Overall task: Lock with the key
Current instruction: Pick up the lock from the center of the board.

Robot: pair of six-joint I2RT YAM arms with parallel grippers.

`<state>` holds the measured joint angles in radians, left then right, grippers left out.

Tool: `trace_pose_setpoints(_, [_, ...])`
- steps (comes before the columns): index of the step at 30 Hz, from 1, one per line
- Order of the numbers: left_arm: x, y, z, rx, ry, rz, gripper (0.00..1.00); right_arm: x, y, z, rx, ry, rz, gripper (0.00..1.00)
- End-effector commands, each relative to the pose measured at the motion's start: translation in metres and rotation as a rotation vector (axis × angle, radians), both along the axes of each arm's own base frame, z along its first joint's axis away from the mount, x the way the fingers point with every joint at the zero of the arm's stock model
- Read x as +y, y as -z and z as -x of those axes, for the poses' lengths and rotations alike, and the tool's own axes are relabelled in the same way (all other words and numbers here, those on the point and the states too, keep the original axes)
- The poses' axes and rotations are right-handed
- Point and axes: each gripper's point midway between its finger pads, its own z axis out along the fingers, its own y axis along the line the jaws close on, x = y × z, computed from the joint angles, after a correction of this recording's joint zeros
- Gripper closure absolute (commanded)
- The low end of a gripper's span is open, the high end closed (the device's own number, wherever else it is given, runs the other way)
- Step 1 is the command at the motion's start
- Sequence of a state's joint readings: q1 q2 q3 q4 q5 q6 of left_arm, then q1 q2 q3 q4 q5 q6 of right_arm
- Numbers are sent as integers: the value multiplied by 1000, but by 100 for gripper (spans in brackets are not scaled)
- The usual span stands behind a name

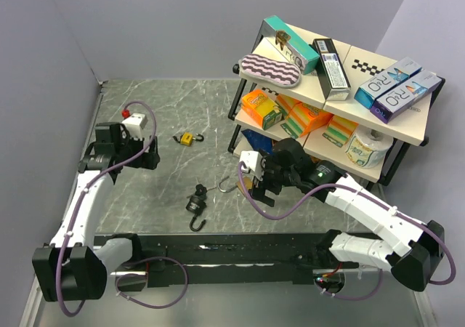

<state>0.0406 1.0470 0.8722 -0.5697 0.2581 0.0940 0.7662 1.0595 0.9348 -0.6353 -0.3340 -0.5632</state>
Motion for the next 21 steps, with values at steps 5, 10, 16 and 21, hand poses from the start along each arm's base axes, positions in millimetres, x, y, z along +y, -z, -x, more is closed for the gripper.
trace_pose_setpoints(5, [-26, -25, -36, -83, 343, -74, 4, 3, -8, 1, -39, -11, -43, 1])
trace_pose_setpoints(10, [-44, -14, -72, -38, 626, -90, 4, -1, -6, 3, -42, -7, -40, 1])
trace_pose_setpoints(16, [-51, 4, -116, 45, 864, -100, 4, -5, -3, 4, -46, 1, -28, 1])
trace_pose_setpoints(21, [-57, 32, -144, 54, 1006, -170, 4, -8, 4, 6, -30, 8, -16, 1])
